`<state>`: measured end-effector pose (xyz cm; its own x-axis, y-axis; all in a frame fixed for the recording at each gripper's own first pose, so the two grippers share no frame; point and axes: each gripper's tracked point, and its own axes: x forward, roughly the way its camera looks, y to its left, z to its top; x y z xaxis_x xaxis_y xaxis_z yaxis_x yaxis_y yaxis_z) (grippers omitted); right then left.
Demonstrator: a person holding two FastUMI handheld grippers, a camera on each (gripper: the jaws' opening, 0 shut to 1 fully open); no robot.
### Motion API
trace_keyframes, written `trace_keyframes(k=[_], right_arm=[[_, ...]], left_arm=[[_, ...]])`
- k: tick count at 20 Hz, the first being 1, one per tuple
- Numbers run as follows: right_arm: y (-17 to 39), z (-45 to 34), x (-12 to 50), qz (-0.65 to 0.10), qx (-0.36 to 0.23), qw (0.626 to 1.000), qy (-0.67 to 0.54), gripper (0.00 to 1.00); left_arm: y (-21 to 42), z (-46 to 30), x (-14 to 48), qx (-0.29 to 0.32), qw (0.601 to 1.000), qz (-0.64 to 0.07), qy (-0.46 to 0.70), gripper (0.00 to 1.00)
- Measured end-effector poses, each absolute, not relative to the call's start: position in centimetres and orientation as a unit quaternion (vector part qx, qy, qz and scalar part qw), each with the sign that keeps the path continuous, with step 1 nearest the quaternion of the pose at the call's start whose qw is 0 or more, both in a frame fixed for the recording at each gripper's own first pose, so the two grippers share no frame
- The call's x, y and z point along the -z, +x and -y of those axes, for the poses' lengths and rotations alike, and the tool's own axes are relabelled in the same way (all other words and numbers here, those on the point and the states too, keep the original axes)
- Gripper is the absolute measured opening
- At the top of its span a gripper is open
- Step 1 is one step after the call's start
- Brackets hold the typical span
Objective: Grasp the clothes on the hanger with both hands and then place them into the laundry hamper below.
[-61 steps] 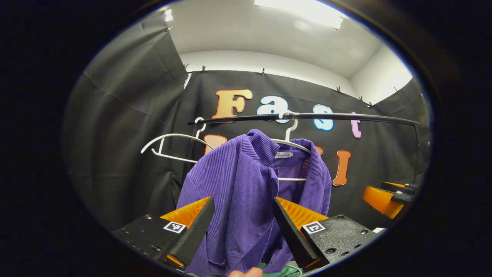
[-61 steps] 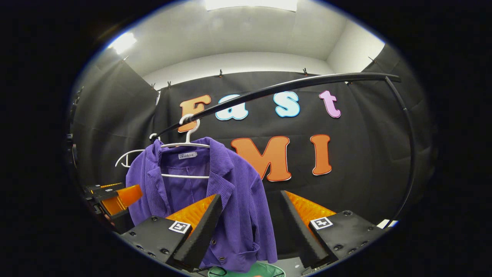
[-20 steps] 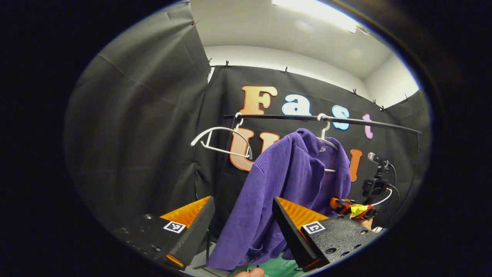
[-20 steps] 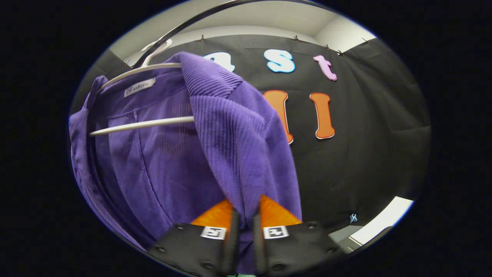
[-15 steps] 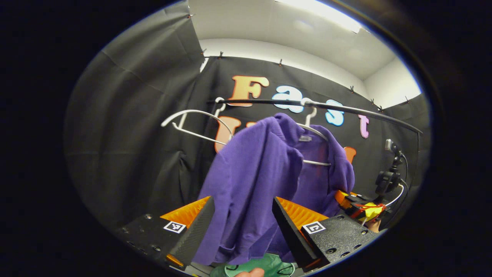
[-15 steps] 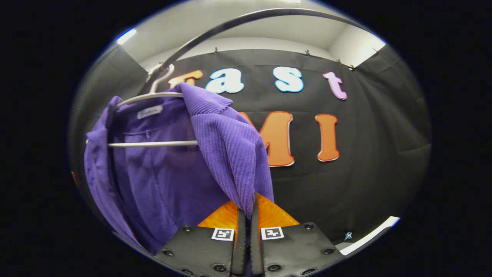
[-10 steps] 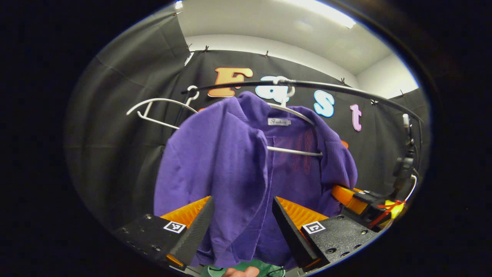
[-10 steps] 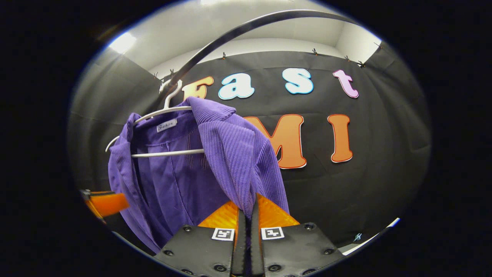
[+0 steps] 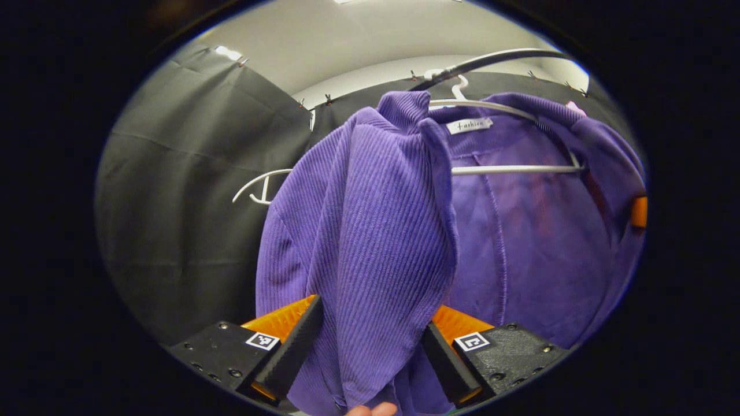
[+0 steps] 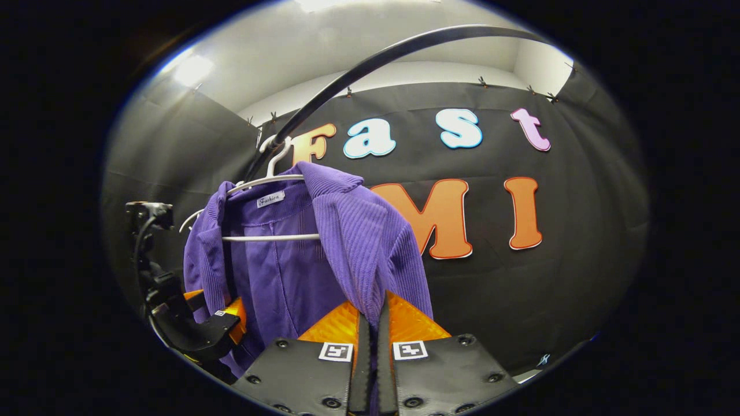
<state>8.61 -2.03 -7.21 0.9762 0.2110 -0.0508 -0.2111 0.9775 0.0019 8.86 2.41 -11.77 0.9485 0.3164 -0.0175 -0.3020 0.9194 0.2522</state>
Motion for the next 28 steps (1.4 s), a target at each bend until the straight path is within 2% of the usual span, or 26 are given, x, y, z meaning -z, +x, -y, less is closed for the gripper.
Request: trace_keyframes(k=[3, 4, 6, 7, 9, 12, 13, 14, 15, 16, 18, 19, 20, 21, 23, 28], right_arm=[[8.2, 1.7, 7.1, -0.016, -0.102, 0.995, -0.008, 0.12], [8.2, 1.6, 7.0, -0.009, -0.098, 0.995, -0.013, 0.12], [8.7, 2.2, 6.2, 0.011, -0.077, 0.996, -0.033, 0.12], [8.8, 2.6, 5.5, 0.023, -0.065, 0.997, -0.046, 0.12], [9.5, 3.5, 3.8, 0.044, -0.042, 0.997, -0.057, 0.12], [10.1, 4.4, 1.3, 0.073, -0.021, 0.996, -0.041, 0.12], [10.4, 5.3, 0.3, 0.083, -0.01, 0.996, -0.041, 0.16], [10.8, 6.0, -0.4, 0.091, 0.0, 0.995, -0.045, 0.12], [11.0, 6.7, -1.1, 0.099, 0.008, 0.994, -0.051, 0.16], [11.2, 7.2, -2.0, 0.109, 0.013, 0.993, -0.053, 0.12], [11.4, 7.7, -3.5, 0.124, 0.018, 0.991, -0.049, 0.08], [11.7, 8.2, -4.1, 0.129, 0.022, 0.99, -0.047, 0.12], [11.9, 8.6, -4.3, 0.132, 0.025, 0.99, -0.047, 0.08], [12.1, 8.8, -4.7, 0.136, 0.029, 0.989, -0.049, 0.12], [12.4, 9.2, -5.5, 0.143, 0.036, 0.987, -0.057, 0.12], [13.4, 10.1, -6.4, 0.148, 0.051, 0.986, -0.051, 0.12]], left_arm=[[9.0, -2.5, 10.9, -0.121, 0.988, -0.036, 0.089, 0.11], [8.8, -2.9, 10.5, -0.119, 0.989, -0.038, 0.081, 0.07], [7.9, -3.8, 8.0, -0.119, 0.991, -0.025, 0.064, 0.04], [7.3, -4.5, 6.4, -0.122, 0.99, -0.015, 0.062, 0.08], [6.9, -6.5, 3.0, -0.132, 0.988, 0.006, 0.082, 0.09], [6.4, -10.6, -1.3, -0.164, 0.981, 0.032, 0.096, 0.03], [6.3, -11.9, -2.4, -0.174, 0.98, 0.037, 0.092, 0.06], [6.5, -13.2, -3.1, -0.185, 0.978, 0.035, 0.092, 0.06], [6.7, -14.6, -3.6, -0.196, 0.976, 0.034, 0.092, 0.04], [7.1, -15.6, -4.3, -0.204, 0.974, 0.036, 0.09, 0.03], [7.6, -17.4, -5.3, -0.219, 0.972, 0.042, 0.076, 0.06], [7.9, -18.3, -5.8, -0.227, 0.97, 0.045, 0.073, 0.06], [8.2, -19.2, -6.1, -0.234, 0.968, 0.048, 0.077, 0.06], [8.2, -20.1, -6.7, -0.242, 0.965, 0.053, 0.083, 0.06], [9.0, -21.3, -7.1, -0.243, 0.966, 0.052, 0.077, 0.09], [11.8, -23.4, -7.0, -0.226, 0.973, 0.028, 0.034, 0.06]])
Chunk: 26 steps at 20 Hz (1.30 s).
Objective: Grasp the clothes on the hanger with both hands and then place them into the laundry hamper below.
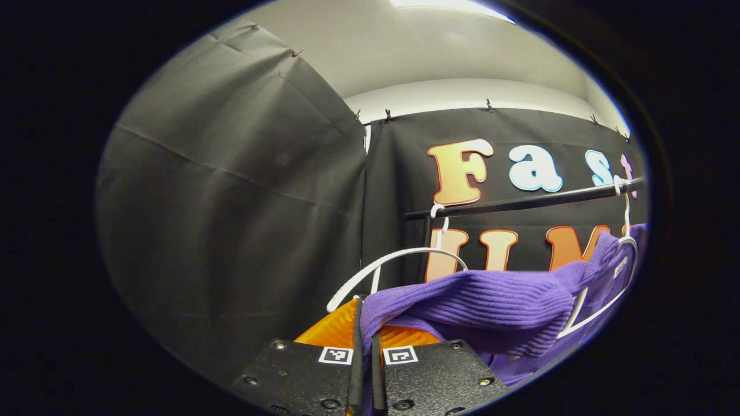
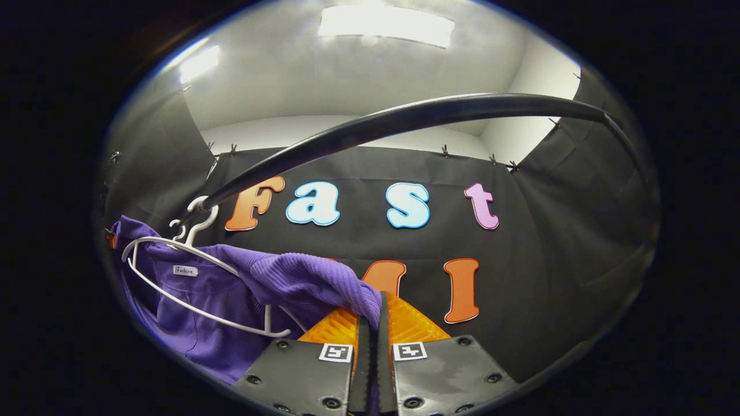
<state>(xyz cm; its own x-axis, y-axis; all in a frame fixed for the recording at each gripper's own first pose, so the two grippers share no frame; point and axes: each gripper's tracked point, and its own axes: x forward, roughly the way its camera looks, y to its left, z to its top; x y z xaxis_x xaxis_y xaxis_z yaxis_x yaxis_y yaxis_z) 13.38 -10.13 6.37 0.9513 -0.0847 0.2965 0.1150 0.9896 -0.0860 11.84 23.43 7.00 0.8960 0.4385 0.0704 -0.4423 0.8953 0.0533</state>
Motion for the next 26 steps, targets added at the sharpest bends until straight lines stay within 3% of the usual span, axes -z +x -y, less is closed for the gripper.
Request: trace_keyframes(k=[8, 12, 20, 26], right_arm=[[17.2, 11.0, -4.3, 0.126, 0.064, 0.989, -0.049, 0.12], [18.7, 11.6, -1.9, 0.101, 0.072, 0.99, -0.071, 0.12], [20.6, 13.7, 0.2, 0.067, 0.098, 0.99, -0.082, 0.12], [17.3, 15.1, 0.6, 0.057, 0.111, 0.988, -0.095, 0.12]], left_arm=[[14.5, -23.8, 1.0, -0.209, 0.975, -0.05, 0.055, 0.04], [13.9, -24.3, 5.7, -0.203, 0.974, -0.082, 0.051, 0.08], [13.6, -22.6, 6.3, -0.188, 0.979, -0.068, 0.047, 0.06], [13.0, -21.7, 5.7, -0.177, 0.979, -0.063, 0.075, 0.04]])
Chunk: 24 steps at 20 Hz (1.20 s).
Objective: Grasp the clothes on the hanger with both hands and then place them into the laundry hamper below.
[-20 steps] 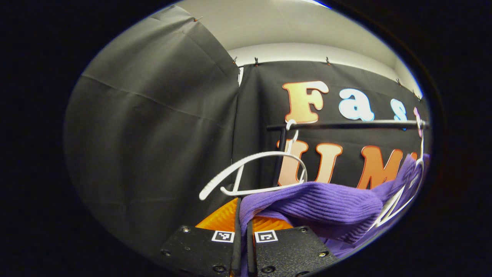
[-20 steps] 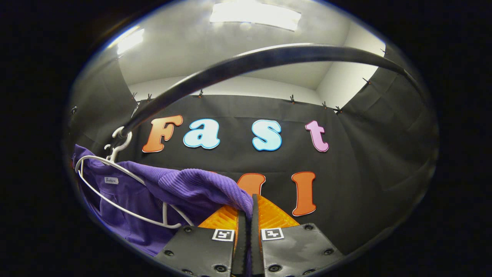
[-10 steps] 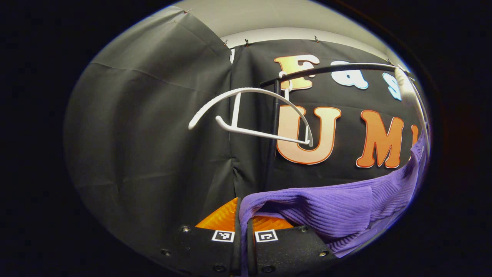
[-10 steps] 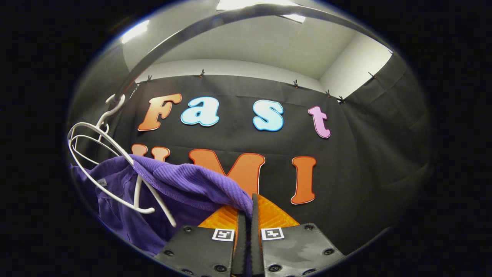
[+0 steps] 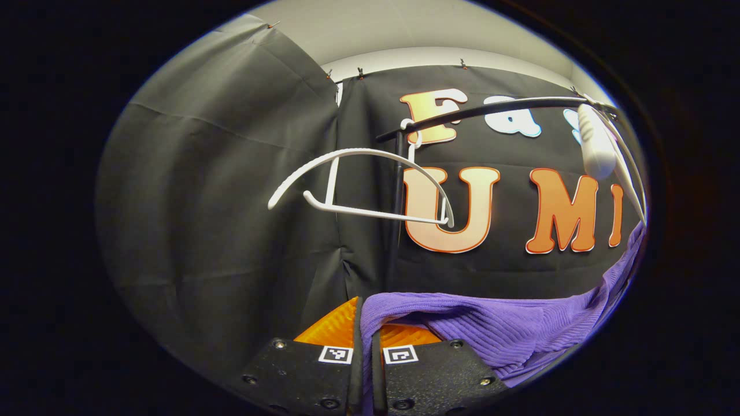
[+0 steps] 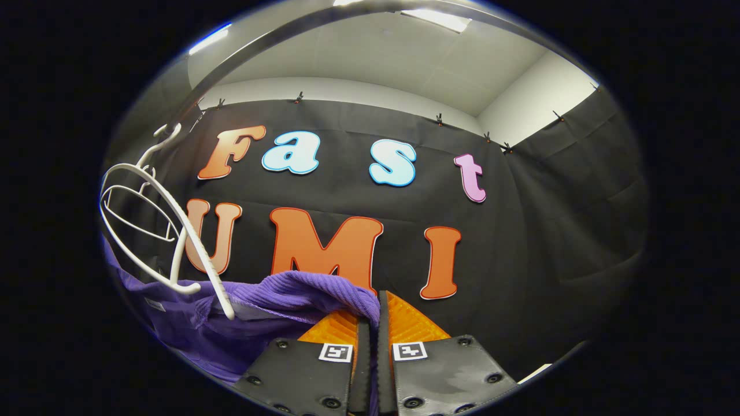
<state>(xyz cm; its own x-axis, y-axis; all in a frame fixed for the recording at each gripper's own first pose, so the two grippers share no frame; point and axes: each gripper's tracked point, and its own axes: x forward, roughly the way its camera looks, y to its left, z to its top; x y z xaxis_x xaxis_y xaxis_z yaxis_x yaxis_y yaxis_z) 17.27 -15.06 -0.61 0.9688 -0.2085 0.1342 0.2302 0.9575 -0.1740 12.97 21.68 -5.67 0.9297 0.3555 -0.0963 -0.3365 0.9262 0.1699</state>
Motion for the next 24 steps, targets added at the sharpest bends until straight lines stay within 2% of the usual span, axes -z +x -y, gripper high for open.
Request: trace_keyframes(k=[1, 3, 4, 6, 7, 8, 9, 12, 13, 14, 15, 19, 22, 24], right_arm=[[16.5, 15.3, 1.0, 0.051, 0.112, 0.988, -0.096, 0.12], [15.2, 15.6, 2.4, 0.031, 0.106, 0.989, -0.1, 0.12], [14.4, 15.2, 3.0, 0.023, 0.098, 0.99, -0.099, 0.12], [13.1, 14.8, 4.3, 0.005, 0.088, 0.991, -0.097, 0.12], [12.6, 14.4, 5.0, -0.003, 0.082, 0.992, -0.096, 0.12], [12.2, 14.0, 5.7, -0.01, 0.078, 0.993, -0.093, 0.09], [11.8, 13.3, 6.6, -0.019, 0.072, 0.993, -0.089, 0.12], [10.9, 11.1, 10.2, -0.058, 0.048, 0.994, -0.074, 0.12], [10.7, 10.3, 11.5, -0.074, 0.041, 0.994, -0.068, 0.09], [10.4, 9.6, 12.9, -0.09, 0.036, 0.993, -0.06, 0.12], [10.2, 9.2, 14.2, -0.106, 0.037, 0.992, -0.053, 0.12], [8.4, 8.5, 20.1, -0.184, 0.056, 0.981, -0.009, 0.12], [6.9, 8.2, 24.6, -0.244, 0.06, 0.967, 0.034, 0.12], [5.6, 8.1, 27.4, -0.282, 0.064, 0.956, 0.049, 0.12]], left_arm=[[12.9, -21.5, 6.0, -0.173, 0.979, -0.066, 0.08, 0.06], [12.2, -20.5, 6.8, -0.168, 0.979, -0.075, 0.089, 0.04], [11.6, -19.8, 7.3, -0.163, 0.979, -0.082, 0.092, 0.09], [10.7, -17.5, 8.8, -0.142, 0.981, -0.089, 0.096, 0.06], [10.8, -16.1, 9.6, -0.126, 0.983, -0.09, 0.098, 0.04], [10.9, -14.8, 10.3, -0.108, 0.984, -0.093, 0.105, 0.06], [10.9, -13.2, 11.2, -0.089, 0.984, -0.101, 0.113, 0.06], [10.5, -8.1, 14.8, -0.028, 0.984, -0.135, 0.112, 0.08], [10.3, -6.0, 16.0, -0.008, 0.984, -0.147, 0.101, 0.05], [10.0, -4.1, 17.3, 0.01, 0.983, -0.159, 0.088, 0.08], [9.5, -2.3, 18.2, 0.026, 0.982, -0.173, 0.077, 0.06], [7.6, 2.5, 22.9, 0.068, 0.968, -0.242, 0.023, 0.07], [3.3, 6.2, 28.7, 0.073, 0.934, -0.343, -0.067, 0.05], [1.6, 7.3, 31.3, 0.064, 0.913, -0.392, -0.087, 0.05]])
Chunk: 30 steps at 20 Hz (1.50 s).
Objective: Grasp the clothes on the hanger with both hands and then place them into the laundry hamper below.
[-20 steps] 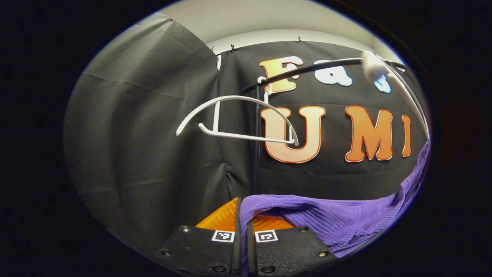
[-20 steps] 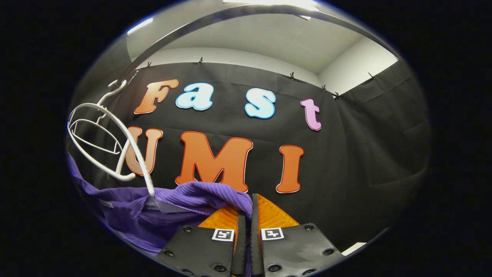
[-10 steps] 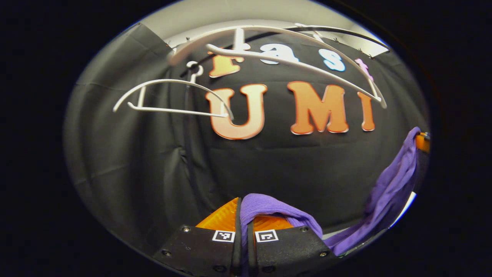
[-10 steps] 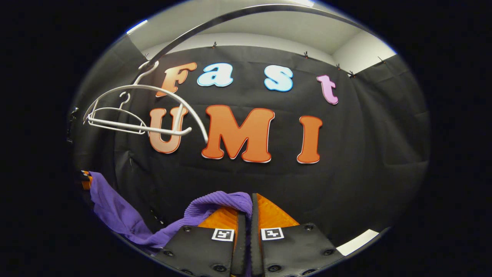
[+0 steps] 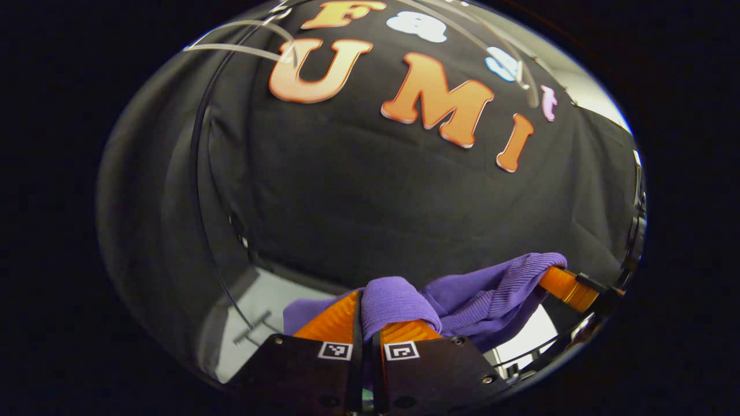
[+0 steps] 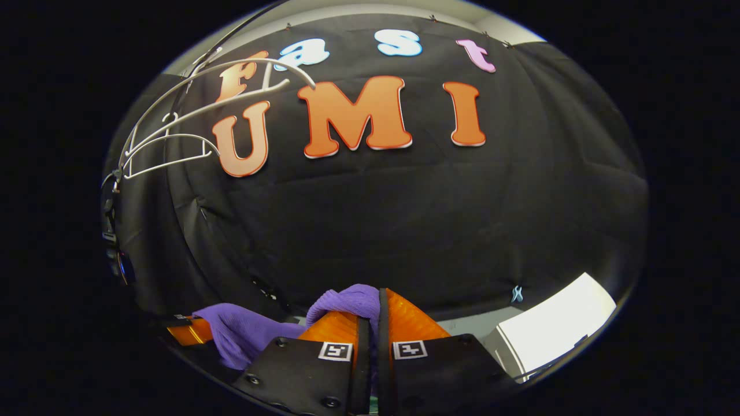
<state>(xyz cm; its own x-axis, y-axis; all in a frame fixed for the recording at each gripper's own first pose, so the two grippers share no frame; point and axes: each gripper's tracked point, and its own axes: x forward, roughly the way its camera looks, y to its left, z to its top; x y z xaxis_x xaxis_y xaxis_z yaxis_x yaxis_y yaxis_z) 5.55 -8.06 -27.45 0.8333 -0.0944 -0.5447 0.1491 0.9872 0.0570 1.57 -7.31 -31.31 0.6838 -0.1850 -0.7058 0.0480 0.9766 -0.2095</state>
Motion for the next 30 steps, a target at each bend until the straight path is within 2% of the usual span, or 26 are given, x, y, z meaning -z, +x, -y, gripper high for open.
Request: trace_keyframes(k=[4, 10, 14, 15, 16, 17, 18, 21, 23, 25, 30], right_arm=[[2.5, 7.1, 31.7, -0.35, 0.05, 0.934, 0.05, 0.12], [1.3, 7.1, 36.1, -0.425, 0.05, 0.902, 0.055, 0.12], [1.6, 6.9, 36.6, -0.438, 0.043, 0.897, 0.04, 0.13], [1.4, 6.8, 36.7, -0.44, 0.041, 0.896, 0.037, 0.2], [1.4, 6.6, 36.8, -0.443, 0.038, 0.895, 0.037, 0.16], [1.4, 6.5, 36.9, -0.446, 0.036, 0.894, 0.039, 0.2], [1.4, 6.5, 37.2, -0.45, 0.036, 0.892, 0.04, 0.15], [0.8, 6.3, 38.3, -0.467, 0.034, 0.882, 0.042, 0.66], [1.0, 6.0, 38.2, -0.464, 0.031, 0.884, 0.042, 1.0], [1.0, 5.9, 38.0, -0.46, 0.027, 0.887, 0.033, 1.0], [0.9, 5.8, 37.2, -0.451, 0.025, 0.892, 0.029, 0.99]], left_arm=[[-0.2, 8.6, 35.1, 0.062, 0.884, -0.455, -0.086, 0.07], [-1.7, 9.9, 37.1, 0.086, 0.871, -0.482, -0.048, 0.08], [-1.7, 9.9, 37.7, 0.09, 0.867, -0.488, -0.048, 0.08], [-1.8, 9.8, 37.7, 0.088, 0.867, -0.488, -0.051, 0.09], [-1.7, 9.7, 37.7, 0.087, 0.867, -0.488, -0.053, 0.11], [-1.7, 9.3, 37.8, 0.08, 0.866, -0.49, -0.053, 0.12], [-2.0, 9.1, 38.1, 0.075, 0.864, -0.496, -0.05, 0.05], [-1.9, 8.9, 37.9, 0.071, 0.862, -0.5, -0.048, 0.55], [-1.3, 8.7, 38.0, 0.068, 0.867, -0.492, -0.037, 0.77], [-1.4, 8.8, 37.8, 0.073, 0.868, -0.49, -0.038, 0.98], [-1.5, 9.0, 36.9, 0.08, 0.872, -0.479, -0.055, 0.98]])
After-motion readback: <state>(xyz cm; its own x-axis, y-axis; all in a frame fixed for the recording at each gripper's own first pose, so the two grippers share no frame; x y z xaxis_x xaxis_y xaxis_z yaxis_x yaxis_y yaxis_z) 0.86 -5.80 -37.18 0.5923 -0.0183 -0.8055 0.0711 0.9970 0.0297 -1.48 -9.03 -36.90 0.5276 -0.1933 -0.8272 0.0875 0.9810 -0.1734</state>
